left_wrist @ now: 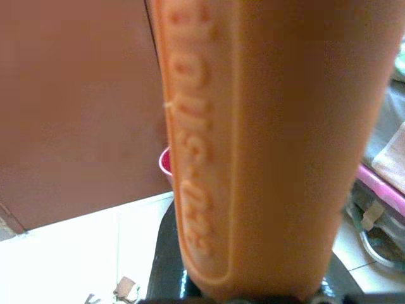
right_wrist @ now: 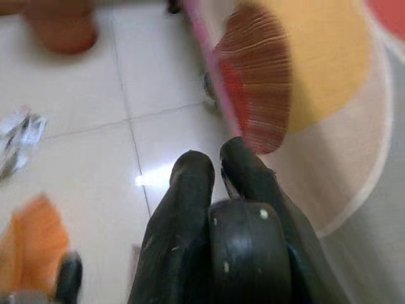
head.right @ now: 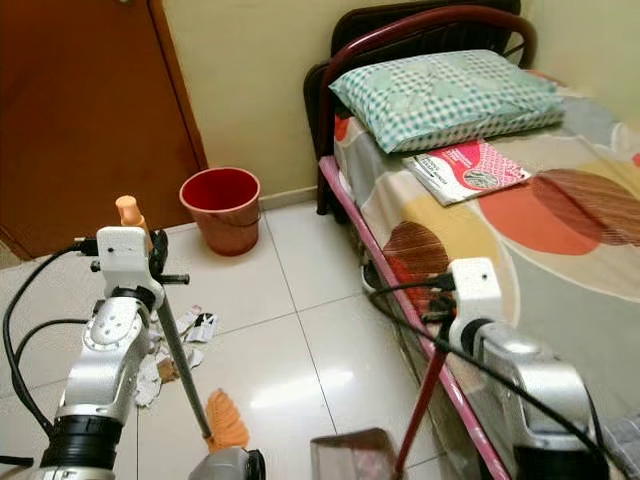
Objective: Sweep floor
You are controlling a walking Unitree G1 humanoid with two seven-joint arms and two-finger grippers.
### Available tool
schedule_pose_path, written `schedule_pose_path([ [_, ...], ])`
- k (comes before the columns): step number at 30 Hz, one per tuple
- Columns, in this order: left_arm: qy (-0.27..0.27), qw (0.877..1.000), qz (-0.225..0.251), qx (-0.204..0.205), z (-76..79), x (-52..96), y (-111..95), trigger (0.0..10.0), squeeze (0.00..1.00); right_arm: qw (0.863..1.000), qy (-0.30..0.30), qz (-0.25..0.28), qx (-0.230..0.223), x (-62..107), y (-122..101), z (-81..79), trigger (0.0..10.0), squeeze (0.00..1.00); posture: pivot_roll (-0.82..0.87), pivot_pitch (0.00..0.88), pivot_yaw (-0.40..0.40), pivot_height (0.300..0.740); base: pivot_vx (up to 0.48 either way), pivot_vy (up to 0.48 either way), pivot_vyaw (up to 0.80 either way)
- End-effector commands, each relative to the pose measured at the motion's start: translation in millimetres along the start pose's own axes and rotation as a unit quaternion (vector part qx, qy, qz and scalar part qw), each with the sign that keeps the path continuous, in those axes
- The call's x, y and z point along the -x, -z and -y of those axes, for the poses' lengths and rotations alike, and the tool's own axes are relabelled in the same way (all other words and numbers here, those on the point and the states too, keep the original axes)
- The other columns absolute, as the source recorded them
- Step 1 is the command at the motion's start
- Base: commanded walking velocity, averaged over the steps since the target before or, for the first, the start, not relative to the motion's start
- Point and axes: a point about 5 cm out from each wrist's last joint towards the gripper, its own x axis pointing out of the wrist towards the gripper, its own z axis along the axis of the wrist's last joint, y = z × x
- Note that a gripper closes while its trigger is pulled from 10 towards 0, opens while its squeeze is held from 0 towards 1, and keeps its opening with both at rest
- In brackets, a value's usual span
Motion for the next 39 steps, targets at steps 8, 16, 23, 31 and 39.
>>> schedule_pose_path([
  [8,-0.005,1.000,0.012,0.023,4.8,-3.2,-5,10.0,0.00,0.986,0.080,0.134,-0.061,-15.3,-36,-5.9,10.0,0.00,-0.04,0.000,-0.035,0.740,0.000,0.000,0.00],
  [16,-0.004,1.000,0.017,0.017,7.1,-4.7,-6,10.0,0.00,0.985,0.081,0.145,-0.037,-25.2,-24,-22.0,10.0,0.00,-0.02,0.000,-0.034,0.740,0.000,0.000,0.00],
  [23,-0.001,1.000,0.014,0.014,5.0,-4.8,-5,10.0,0.00,0.996,0.054,0.065,0.034,-14.6,-3,-24.6,10.0,0.00,-0.03,0.000,-0.033,0.740,0.000,0.000,0.00],
  [31,0.002,1.000,0.014,0.011,5.4,-5.4,-6,10.0,0.00,0.999,-0.002,0.034,0.003,-5.2,5,-27.7,10.0,0.00,-0.03,0.000,-0.029,0.740,0.000,0.000,0.00],
  [39,0.008,1.000,0.013,0.011,5.2,-5.8,-6,10.0,0.00,0.991,-0.120,-0.037,-0.037,11.5,13,-36.9,10.0,0.00,-0.04,0.000,-0.025,0.740,0.000,0.000,0.00],
])
